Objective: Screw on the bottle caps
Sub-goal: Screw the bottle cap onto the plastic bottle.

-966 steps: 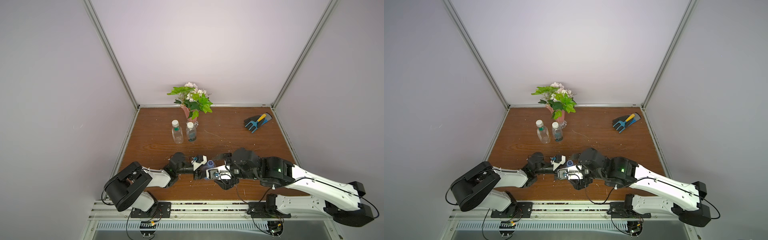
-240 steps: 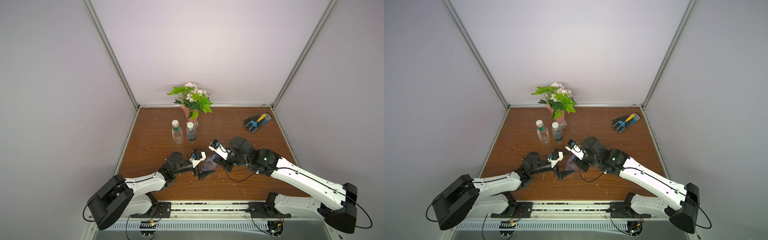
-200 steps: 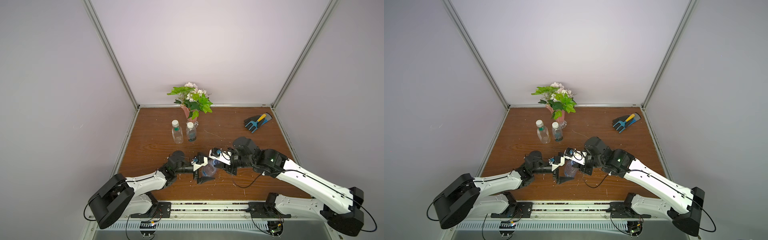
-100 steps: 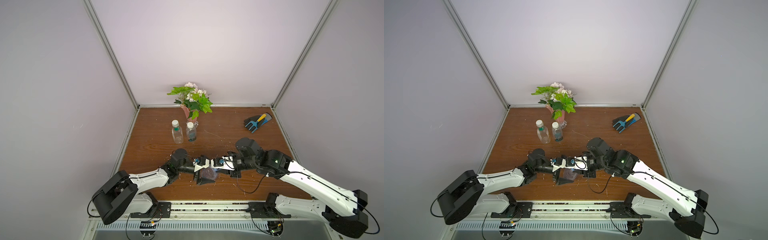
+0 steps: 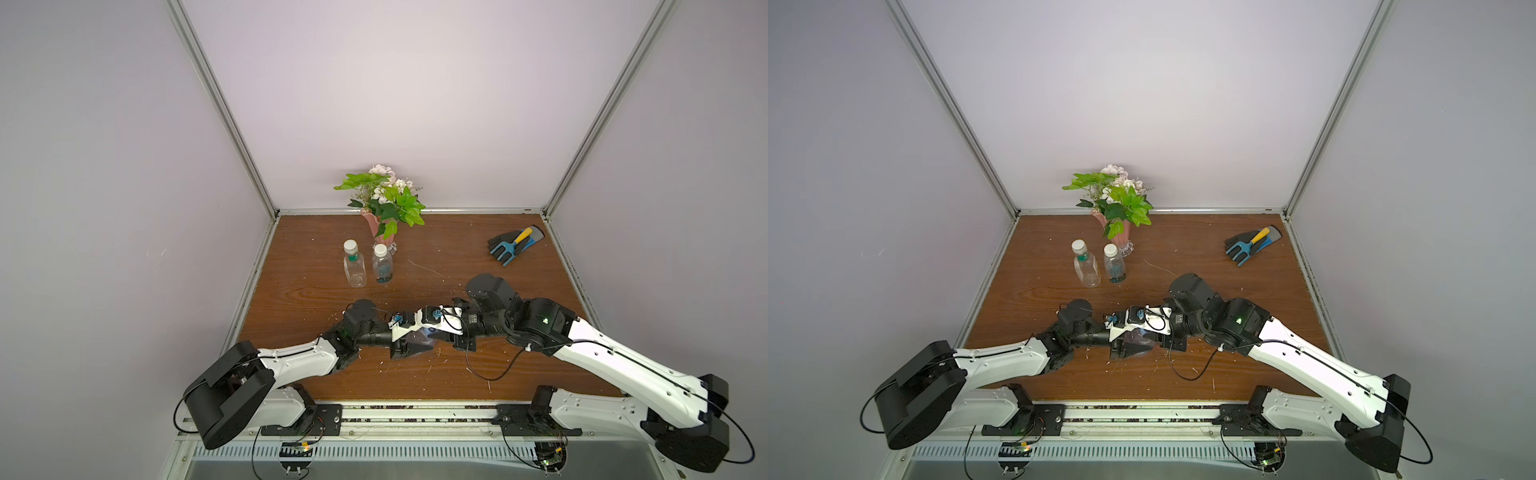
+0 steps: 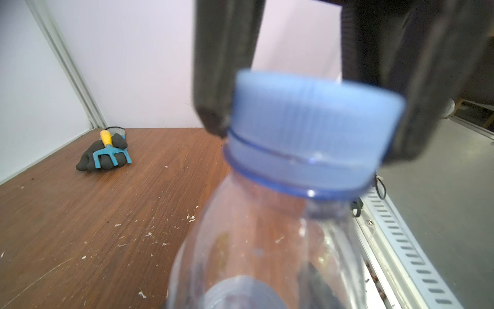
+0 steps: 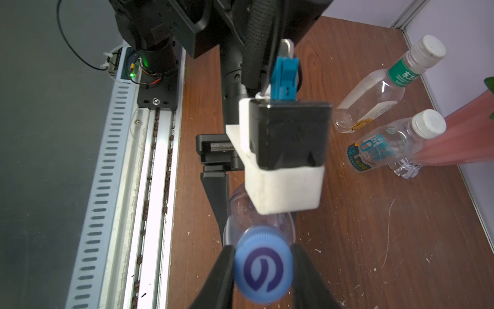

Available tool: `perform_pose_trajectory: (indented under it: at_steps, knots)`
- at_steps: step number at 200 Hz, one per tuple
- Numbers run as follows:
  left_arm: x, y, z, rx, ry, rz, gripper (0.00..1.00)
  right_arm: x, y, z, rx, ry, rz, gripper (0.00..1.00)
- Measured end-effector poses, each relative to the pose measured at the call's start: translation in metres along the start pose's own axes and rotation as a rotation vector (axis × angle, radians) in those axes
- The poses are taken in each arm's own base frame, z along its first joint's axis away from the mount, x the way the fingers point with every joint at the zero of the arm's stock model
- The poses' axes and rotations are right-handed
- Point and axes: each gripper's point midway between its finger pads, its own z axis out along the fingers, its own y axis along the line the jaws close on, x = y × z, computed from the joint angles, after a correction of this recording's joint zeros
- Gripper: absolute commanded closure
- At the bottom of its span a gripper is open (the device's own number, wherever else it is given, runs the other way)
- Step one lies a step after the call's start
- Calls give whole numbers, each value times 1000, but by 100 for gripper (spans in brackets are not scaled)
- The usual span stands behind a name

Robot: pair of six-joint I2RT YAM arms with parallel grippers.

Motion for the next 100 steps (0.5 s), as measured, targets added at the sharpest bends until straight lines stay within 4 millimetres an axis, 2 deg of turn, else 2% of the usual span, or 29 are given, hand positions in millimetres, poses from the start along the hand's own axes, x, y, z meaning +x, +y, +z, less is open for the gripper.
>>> perform_pose_trajectory:
  at_steps: [55,100]
  knots:
    - [3,20,-14,-192,-8,-28,50,-5,-14,12,73,-24,223,100]
    - [15,36,-24,-403,27,-86,51,-3,-29,33,136,-14,569,100]
